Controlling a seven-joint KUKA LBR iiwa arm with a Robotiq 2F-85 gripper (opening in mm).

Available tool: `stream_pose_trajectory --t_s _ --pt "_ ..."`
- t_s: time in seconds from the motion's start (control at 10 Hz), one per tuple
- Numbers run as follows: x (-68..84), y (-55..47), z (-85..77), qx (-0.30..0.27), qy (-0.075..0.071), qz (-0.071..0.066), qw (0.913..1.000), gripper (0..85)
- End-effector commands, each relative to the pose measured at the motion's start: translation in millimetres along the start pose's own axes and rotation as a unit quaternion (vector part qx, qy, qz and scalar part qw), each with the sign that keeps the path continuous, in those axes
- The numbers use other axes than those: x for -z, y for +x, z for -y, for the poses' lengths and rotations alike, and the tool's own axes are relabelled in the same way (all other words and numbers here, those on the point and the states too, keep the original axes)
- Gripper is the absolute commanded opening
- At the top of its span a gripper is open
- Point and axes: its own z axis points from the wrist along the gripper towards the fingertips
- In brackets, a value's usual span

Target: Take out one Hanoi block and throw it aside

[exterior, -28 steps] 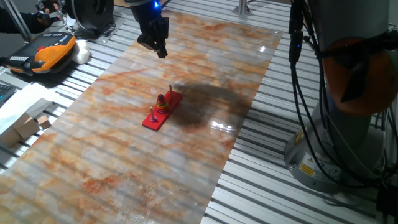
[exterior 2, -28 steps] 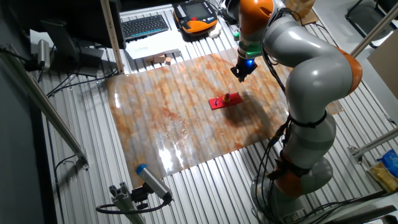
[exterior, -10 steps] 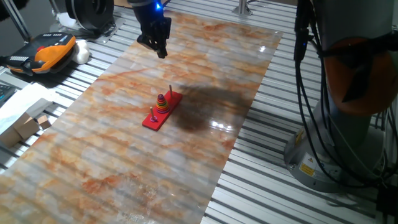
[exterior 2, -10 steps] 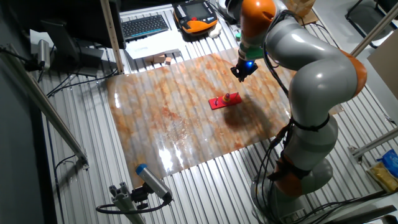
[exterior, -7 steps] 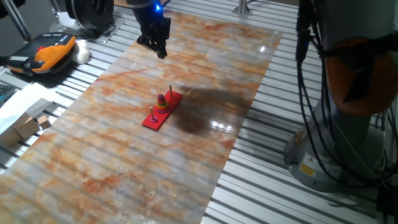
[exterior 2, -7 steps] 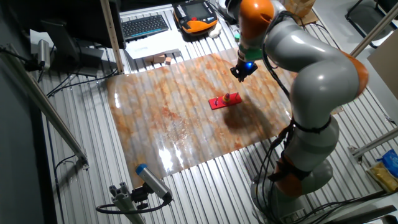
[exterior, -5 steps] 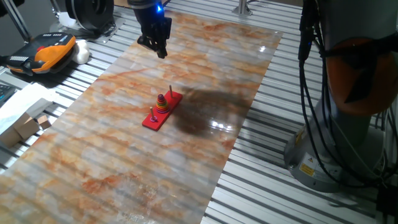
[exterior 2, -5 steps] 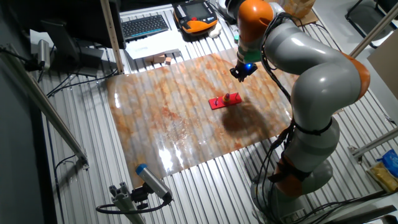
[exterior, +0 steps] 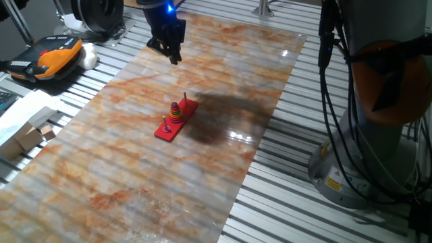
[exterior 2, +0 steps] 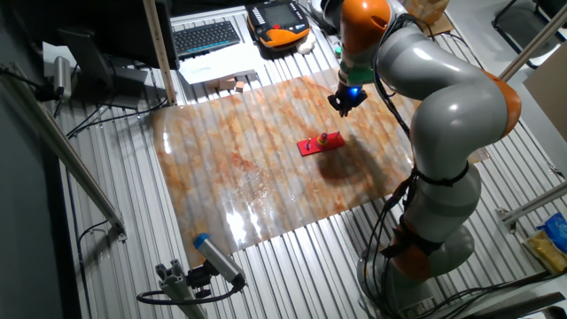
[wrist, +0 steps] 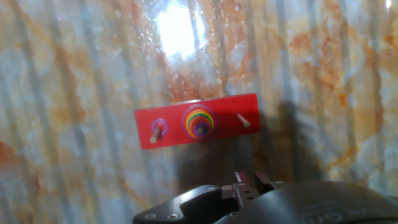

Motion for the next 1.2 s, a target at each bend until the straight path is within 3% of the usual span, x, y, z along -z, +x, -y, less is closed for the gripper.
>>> stream_pose_trajectory --t_s 0.0,0.1,0.3,0.4,0.7,0.8,1.1 --pt "-6.0 -1.8 -3.4 -0.003 0.0 0.0 1.0 34.0" --pt "-16.9 -6.6 -6.9 -0.009 -0.006 -0.012 0.9999 51.0" --pt "-42.4 -15.5 -6.8 -0.001 -0.018 -0.011 0.9998 51.0" --pt "-53.6 -16.1 -11.6 0.0 -0.015 -0.011 0.9998 51.0" --pt "-85.0 -11.6 -24.3 -0.007 -0.018 0.01 0.9998 51.0" --pt "-95.3 -12.6 -25.1 -0.008 -0.026 0.015 0.9995 51.0" --pt "-110.4 -22.0 -31.4 -0.011 -0.032 0.028 0.999 51.0"
